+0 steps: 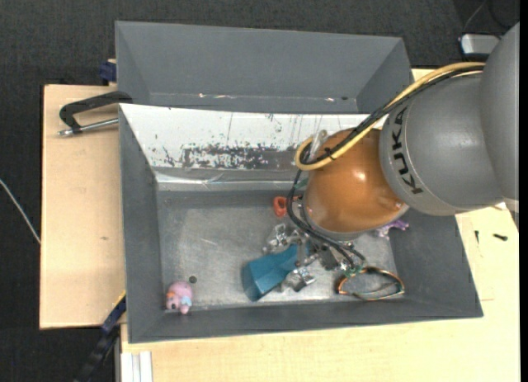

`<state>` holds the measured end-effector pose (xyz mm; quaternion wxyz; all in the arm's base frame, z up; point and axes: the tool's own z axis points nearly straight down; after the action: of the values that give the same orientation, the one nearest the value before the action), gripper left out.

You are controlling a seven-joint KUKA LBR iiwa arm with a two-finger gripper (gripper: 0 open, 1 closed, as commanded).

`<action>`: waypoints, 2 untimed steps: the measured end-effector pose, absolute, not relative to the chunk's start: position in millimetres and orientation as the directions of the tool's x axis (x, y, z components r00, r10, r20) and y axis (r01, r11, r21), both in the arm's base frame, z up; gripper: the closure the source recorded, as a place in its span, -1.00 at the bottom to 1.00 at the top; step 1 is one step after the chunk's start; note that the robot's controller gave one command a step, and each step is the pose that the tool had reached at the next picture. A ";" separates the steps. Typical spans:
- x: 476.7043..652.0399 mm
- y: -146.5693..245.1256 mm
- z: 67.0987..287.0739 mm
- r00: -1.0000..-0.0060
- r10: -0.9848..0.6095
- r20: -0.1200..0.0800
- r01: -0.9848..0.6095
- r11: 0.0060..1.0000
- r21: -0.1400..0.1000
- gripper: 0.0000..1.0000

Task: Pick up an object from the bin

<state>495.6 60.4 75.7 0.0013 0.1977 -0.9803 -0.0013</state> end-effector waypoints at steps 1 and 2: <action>500.5 60.9 75.3 -0.933 -0.361 0.011 -0.361 0.933 0.006 1.00; 535.7 53.6 196.2 -0.876 -0.483 0.000 -0.483 0.876 0.002 1.00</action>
Offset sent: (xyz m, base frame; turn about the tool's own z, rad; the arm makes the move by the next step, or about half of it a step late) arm 0.0404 -0.0075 0.1219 -0.1068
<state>535.7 53.6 196.2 0.0003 0.2493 -0.9684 -0.0007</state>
